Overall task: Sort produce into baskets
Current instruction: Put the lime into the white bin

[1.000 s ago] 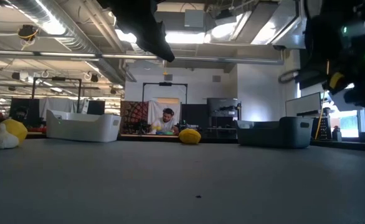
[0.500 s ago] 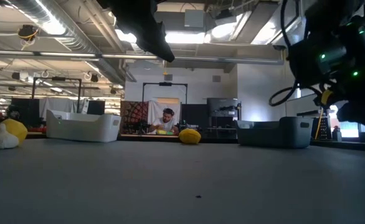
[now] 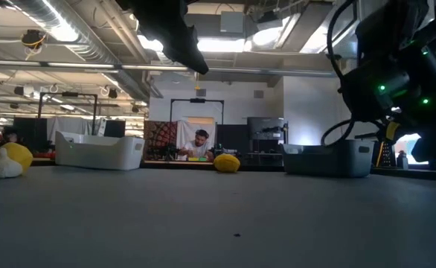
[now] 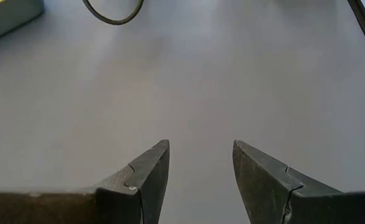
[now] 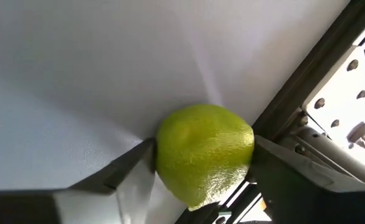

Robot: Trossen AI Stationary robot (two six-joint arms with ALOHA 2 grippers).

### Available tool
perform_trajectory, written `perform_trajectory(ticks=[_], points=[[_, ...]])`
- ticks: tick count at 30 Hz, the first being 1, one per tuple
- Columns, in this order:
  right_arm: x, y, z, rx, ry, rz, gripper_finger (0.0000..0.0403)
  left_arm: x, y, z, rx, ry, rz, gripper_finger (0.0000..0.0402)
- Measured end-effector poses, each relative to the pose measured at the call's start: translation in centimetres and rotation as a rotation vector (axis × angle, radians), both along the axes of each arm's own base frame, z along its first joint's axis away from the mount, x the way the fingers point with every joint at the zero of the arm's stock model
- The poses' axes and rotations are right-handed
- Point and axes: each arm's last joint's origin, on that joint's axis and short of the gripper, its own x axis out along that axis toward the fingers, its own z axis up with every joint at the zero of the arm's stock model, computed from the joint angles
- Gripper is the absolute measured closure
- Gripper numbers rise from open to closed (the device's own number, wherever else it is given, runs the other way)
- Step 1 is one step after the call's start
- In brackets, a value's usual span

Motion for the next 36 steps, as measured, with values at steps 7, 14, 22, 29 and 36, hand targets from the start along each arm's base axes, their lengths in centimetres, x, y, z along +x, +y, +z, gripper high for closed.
perform_trajectory(ticks=[7,14,22,29,36], points=[[0.1,0.0,0.0,0.026,-0.01,0.066,0.0232,0.0,0.0,0.0,-0.001,-0.006,0.001,0.0229],[1.2,0.9,1.2,-0.023,-0.088,0.188,0.0238,0.1,0.0,0.1,0.0,-0.01,0.0,0.0229],[3.5,3.1,6.2,-0.121,-0.36,0.322,0.0237,0.3,-0.1,0.2,0.001,-0.037,-0.005,0.0229],[4.9,5.3,12.0,-0.235,-0.657,0.404,0.0237,0.4,-0.1,0.4,0.001,-0.062,-0.008,0.0229],[6.2,8.2,15.3,-0.243,-0.918,0.508,0.0237,0.9,-0.1,0.9,-0.012,-0.129,0.0,0.0229]])
